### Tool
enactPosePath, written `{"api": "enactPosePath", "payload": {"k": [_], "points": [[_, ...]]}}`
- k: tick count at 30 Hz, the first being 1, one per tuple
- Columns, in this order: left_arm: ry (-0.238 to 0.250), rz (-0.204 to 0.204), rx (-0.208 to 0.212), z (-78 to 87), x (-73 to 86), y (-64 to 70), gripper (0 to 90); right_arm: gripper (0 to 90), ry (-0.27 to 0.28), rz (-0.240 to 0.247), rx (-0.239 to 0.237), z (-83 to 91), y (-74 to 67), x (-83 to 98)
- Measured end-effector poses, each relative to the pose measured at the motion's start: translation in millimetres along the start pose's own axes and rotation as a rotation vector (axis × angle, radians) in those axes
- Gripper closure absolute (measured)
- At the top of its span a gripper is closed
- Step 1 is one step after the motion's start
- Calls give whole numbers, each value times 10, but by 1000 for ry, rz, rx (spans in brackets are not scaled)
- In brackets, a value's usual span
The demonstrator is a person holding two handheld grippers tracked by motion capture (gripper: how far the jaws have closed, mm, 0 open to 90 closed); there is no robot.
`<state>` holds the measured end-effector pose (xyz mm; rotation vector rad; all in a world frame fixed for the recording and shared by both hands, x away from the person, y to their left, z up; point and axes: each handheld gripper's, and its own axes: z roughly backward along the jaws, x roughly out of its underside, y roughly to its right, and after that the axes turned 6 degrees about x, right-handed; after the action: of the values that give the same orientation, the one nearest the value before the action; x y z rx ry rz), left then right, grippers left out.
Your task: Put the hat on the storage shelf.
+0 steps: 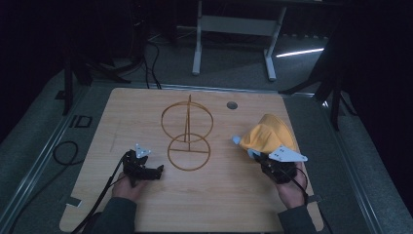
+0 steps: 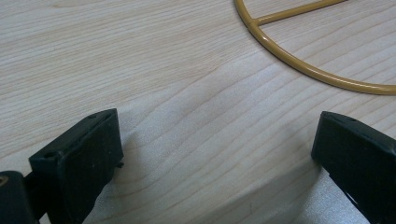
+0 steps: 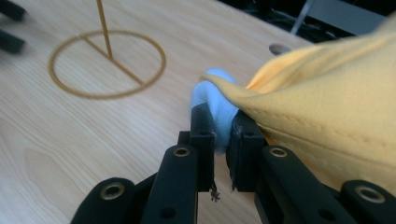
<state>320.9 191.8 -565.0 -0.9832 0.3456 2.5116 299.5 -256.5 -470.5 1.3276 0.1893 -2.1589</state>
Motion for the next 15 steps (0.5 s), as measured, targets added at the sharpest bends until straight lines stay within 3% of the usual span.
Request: {"api": "enactPosePath", "payload": {"k": [10, 11, 14, 15], "points": [[0, 0, 0, 0, 0, 0, 20, 819, 86, -42, -66, 163, 37, -176], [0, 0, 0, 0, 0, 0, 20, 818, 105, -63, -98, 196, 39, -201], [1, 1, 0, 0, 0, 0, 20, 817, 130, -85, -125, 233, 44, -224], [2, 2, 0, -1, 0, 1, 20, 816, 151, -117, -162, 257, 66, -229]]}}
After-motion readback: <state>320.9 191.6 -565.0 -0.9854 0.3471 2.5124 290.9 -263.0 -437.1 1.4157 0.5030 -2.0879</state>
